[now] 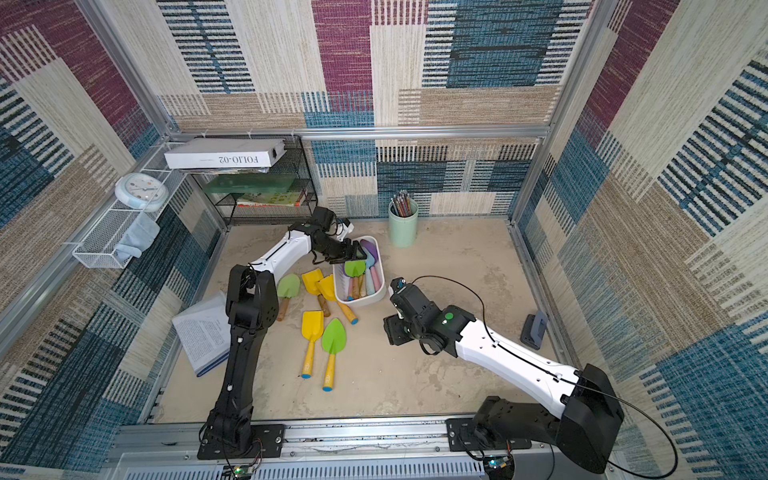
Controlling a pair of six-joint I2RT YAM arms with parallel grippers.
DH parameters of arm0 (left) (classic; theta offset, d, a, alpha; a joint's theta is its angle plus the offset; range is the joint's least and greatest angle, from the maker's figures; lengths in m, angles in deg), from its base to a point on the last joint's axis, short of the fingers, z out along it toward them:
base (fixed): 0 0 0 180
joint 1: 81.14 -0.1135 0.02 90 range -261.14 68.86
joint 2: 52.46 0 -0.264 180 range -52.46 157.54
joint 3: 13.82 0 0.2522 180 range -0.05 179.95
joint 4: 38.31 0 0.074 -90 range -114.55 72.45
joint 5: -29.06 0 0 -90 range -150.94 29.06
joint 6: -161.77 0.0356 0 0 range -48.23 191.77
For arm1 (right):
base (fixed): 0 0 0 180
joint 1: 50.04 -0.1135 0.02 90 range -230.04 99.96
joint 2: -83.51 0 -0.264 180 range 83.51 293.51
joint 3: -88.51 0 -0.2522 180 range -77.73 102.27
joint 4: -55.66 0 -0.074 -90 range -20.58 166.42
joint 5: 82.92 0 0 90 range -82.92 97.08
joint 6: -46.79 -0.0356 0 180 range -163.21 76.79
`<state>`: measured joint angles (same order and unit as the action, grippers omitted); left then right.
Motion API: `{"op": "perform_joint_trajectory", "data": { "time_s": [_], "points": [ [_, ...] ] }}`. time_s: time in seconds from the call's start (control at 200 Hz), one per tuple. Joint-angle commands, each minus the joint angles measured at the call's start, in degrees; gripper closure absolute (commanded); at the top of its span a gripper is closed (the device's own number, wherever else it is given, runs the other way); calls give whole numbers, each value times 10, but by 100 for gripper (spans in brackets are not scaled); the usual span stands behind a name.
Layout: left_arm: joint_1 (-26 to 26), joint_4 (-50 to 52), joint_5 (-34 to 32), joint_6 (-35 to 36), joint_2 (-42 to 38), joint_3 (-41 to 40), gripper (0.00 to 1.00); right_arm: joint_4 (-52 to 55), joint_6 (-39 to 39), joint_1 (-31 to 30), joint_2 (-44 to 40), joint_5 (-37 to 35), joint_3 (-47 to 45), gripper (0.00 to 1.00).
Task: Put the shovel into the storage box
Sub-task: Place the shovel in the storage box.
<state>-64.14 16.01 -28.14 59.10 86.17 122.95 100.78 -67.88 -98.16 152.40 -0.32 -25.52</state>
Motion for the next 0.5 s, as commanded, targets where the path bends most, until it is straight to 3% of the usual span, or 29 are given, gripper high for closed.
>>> {"op": "perform_joint_trajectory", "data": {
  "time_s": [0.0,0.496],
  "points": [
    [2,11,-19,1,-15,7,18,-9,2,0,-4,1,-3,34],
    [21,11,-21,-5,-30,45,17,-8,-1,0,-14,0,-8,34]
  ]
}}
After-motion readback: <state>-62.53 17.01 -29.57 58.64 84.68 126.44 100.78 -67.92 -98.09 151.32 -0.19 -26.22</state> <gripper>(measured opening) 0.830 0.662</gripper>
